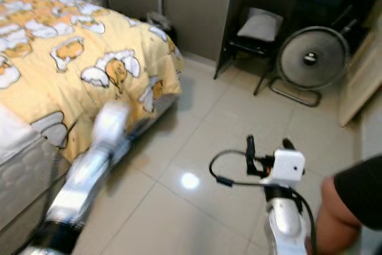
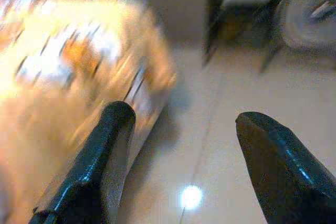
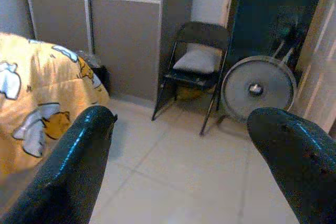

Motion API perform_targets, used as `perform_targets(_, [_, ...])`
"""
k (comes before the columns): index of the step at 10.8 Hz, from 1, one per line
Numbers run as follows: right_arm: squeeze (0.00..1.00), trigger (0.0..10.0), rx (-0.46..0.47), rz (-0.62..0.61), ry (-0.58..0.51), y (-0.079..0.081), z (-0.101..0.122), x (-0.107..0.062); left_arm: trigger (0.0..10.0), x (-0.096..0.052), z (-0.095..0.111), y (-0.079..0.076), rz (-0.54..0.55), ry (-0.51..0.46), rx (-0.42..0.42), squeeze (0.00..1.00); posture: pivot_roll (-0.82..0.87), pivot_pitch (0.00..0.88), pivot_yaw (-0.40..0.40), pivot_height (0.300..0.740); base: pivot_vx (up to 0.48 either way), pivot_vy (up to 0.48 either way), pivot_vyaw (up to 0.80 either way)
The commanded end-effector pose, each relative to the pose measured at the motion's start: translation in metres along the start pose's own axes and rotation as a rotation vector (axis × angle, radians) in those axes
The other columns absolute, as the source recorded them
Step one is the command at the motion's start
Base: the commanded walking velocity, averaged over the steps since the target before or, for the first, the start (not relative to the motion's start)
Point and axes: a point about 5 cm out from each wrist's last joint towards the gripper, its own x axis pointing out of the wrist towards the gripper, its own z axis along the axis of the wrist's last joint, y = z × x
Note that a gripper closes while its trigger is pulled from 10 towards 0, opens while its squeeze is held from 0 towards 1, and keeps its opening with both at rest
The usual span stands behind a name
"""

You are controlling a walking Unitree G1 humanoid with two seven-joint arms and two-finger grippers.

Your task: Clean up the room

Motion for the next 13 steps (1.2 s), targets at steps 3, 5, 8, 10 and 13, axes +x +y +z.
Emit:
perform_targets(3, [0.0, 10.0, -0.007, -0.088, -0.015, -0.017, -0.004, 0.005, 10.0, 0.001, 0.005, 0.004, 0.077, -0.107, 0.019, 0.0, -0.13, 0.0, 0.004, 0.74, 0.0, 0.0, 0.0])
perform_targets(5, [0.0, 10.0, -0.008, -0.091, -0.01, -0.015, -0.007, 0.009, 10.0, 0.007, 0.02, -0.007, -0.001, -0.167, 0.063, 0.0, -0.13, 0.0, 0.01, 0.74, 0.0, 0.0, 0.0])
perform_targets(8, [0.0, 10.0, 0.006, -0.07, -0.018, -0.007, -0.008, 0.014, 10.0, 0.014, 0.032, -0.018, -0.089, -0.189, 0.034, 0.0, -0.12, 0.0, 0.019, 0.74, 0.48, 0.0, 0.0])
perform_targets(10, [0.0, 10.0, 0.008, -0.06, -0.014, -0.006, -0.009, 0.015, 10.0, 0.015, 0.032, -0.022, -0.104, -0.192, -0.007, 0.0, -0.13, 0.0, 0.015, 0.74, 0.48, 0.0, 0.0])
perform_targets(13, [0.0, 10.0, 0.006, -0.037, -0.009, -0.004, -0.011, 0.015, 10.0, 0.016, 0.038, -0.032, -0.149, -0.214, 0.015, 0.0, -0.13, 0.0, 0.017, 0.74, 0.16, 0.0, 0.0])
